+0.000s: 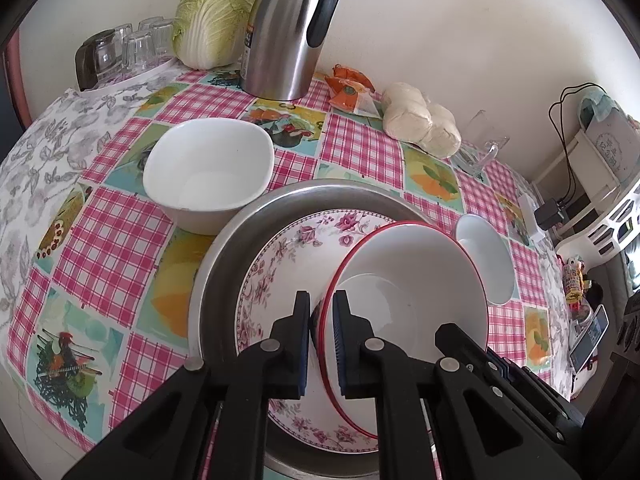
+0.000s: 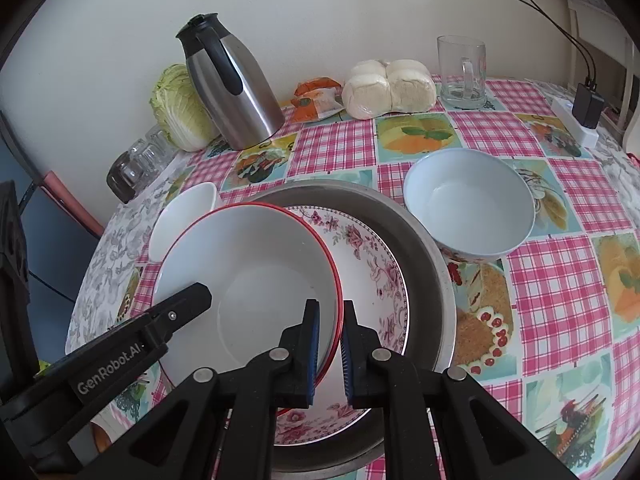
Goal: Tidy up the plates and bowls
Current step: 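Lower the red-rim bowl onto the floral-rim plate inside the basin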
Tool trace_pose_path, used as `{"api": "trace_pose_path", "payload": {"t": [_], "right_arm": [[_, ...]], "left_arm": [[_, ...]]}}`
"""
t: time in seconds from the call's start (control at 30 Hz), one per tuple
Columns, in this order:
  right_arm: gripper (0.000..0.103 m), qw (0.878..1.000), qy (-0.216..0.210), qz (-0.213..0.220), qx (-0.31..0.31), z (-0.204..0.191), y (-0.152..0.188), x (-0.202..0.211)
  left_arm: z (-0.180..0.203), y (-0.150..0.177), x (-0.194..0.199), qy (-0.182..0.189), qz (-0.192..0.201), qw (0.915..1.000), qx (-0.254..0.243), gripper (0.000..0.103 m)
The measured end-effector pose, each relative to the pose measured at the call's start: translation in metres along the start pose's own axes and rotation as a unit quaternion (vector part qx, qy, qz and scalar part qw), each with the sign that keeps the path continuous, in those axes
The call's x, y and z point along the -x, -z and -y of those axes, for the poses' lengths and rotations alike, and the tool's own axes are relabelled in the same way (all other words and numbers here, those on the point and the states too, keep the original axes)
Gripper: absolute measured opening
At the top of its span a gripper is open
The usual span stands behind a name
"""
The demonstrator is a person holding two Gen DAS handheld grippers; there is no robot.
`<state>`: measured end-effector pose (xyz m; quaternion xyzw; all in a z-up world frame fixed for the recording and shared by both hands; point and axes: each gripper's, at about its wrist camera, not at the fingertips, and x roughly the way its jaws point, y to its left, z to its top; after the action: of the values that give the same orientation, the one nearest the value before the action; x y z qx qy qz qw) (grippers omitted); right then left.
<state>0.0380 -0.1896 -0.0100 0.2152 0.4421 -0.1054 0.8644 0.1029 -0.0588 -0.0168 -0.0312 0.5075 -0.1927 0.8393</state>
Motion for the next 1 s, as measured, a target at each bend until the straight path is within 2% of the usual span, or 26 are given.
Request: {"api": "trace_pose_path", "payload": {"t": [0.27,0.73,1.0], "right_arm": [[0.013,1.000,-0.007,-0.007,-0.008,0.0028,0.0003,-0.0066],[0.016,1.000,-0.017,0.011,-0.022,0.0051,-0.0007,-0.0051],[0.017,0.999,-0.021,0.017,-0.030,0.0070,-0.0012,-0.0059]], "left_arm": [[-0.0012,-0.0008,-0.0024,0.000,-0.003,1.0000,0.004,0.010],[-0.0048,-0.0014,-0.0061,0.002,-0.005,0.9998,0.018,0.010],[-0.0045,-0.0021,-0.0024,0.005,0.006,0.9998,0.019,0.011]]}}
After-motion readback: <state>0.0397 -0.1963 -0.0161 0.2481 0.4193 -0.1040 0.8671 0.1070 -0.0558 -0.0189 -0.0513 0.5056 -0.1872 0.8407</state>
